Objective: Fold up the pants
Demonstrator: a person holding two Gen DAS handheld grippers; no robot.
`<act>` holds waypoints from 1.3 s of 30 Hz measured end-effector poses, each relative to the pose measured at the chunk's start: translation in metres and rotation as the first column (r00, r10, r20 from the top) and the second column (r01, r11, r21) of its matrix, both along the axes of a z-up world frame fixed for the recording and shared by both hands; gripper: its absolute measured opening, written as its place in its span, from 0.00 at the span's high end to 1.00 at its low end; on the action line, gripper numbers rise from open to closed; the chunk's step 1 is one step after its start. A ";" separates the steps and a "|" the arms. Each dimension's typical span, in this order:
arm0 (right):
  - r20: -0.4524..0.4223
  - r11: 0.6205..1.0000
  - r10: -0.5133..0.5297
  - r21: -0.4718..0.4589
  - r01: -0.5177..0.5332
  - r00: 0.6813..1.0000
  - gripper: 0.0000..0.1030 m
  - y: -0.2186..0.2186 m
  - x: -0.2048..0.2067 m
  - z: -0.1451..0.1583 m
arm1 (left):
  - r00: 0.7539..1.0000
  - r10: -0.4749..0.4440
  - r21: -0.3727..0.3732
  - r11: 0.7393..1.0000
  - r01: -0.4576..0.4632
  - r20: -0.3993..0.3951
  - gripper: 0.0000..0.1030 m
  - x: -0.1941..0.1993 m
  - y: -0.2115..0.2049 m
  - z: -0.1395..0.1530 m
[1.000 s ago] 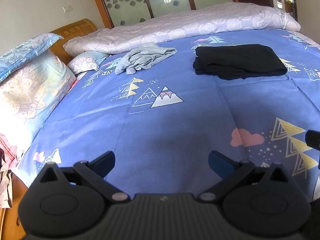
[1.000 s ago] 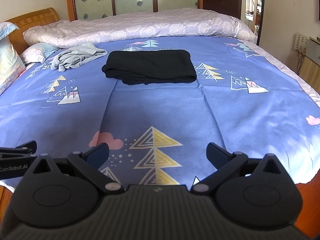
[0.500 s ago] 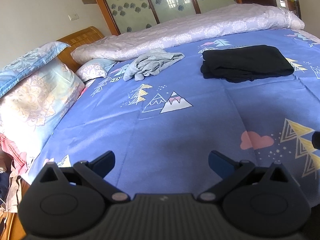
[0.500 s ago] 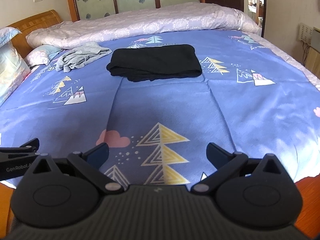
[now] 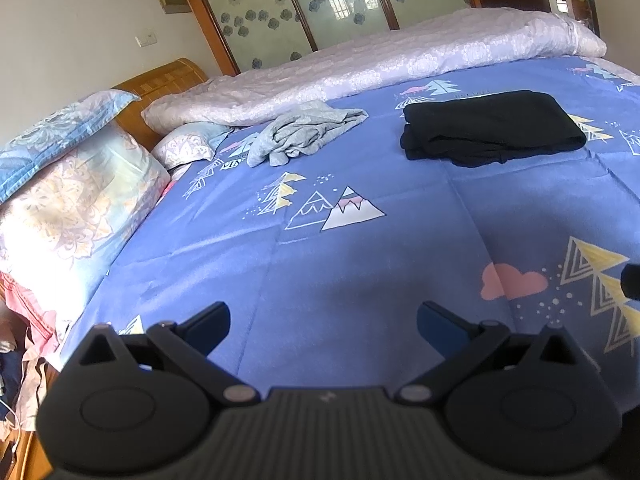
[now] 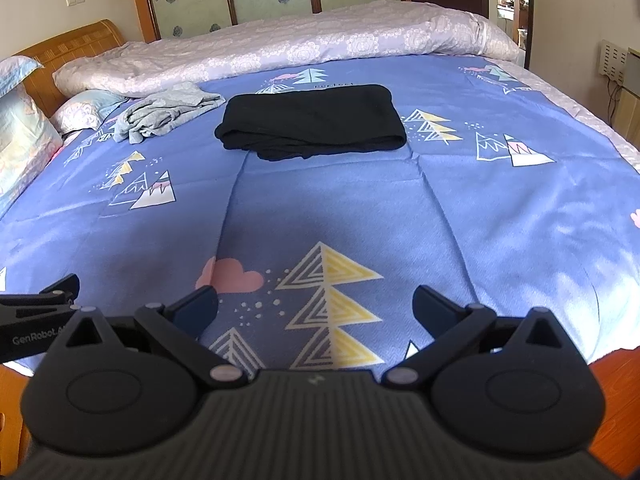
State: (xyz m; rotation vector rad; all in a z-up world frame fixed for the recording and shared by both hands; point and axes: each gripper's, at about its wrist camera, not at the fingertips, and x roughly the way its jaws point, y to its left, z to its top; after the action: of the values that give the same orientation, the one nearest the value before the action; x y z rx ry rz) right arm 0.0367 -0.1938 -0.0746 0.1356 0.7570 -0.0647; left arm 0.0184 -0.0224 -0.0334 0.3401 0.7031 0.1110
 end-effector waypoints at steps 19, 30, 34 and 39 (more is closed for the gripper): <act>0.059 1.000 -0.014 0.029 0.012 0.998 0.00 -0.006 -0.005 0.010 | 0.998 -0.033 -0.014 0.999 0.034 0.046 0.00 -0.006 -0.002 0.010; 0.061 1.000 -0.008 0.021 0.006 0.998 0.00 -0.005 -0.004 0.010 | 0.998 -0.015 0.001 1.000 0.015 0.062 0.00 -0.003 0.002 0.014; 0.061 1.000 -0.009 0.021 0.007 0.998 0.00 -0.004 -0.005 0.010 | 0.999 -0.013 0.000 1.000 0.013 0.051 0.00 -0.001 0.003 0.013; 0.058 1.000 -0.009 0.023 0.008 0.998 0.00 -0.004 -0.005 0.009 | 0.999 -0.010 0.003 1.000 0.010 0.042 0.00 -0.001 0.002 0.012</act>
State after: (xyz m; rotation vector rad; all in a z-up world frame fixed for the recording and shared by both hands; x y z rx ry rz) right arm 0.0320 -0.1979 -0.0659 0.1620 0.6997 -0.0601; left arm 0.0176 -0.0209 -0.0213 0.3429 0.6594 0.1097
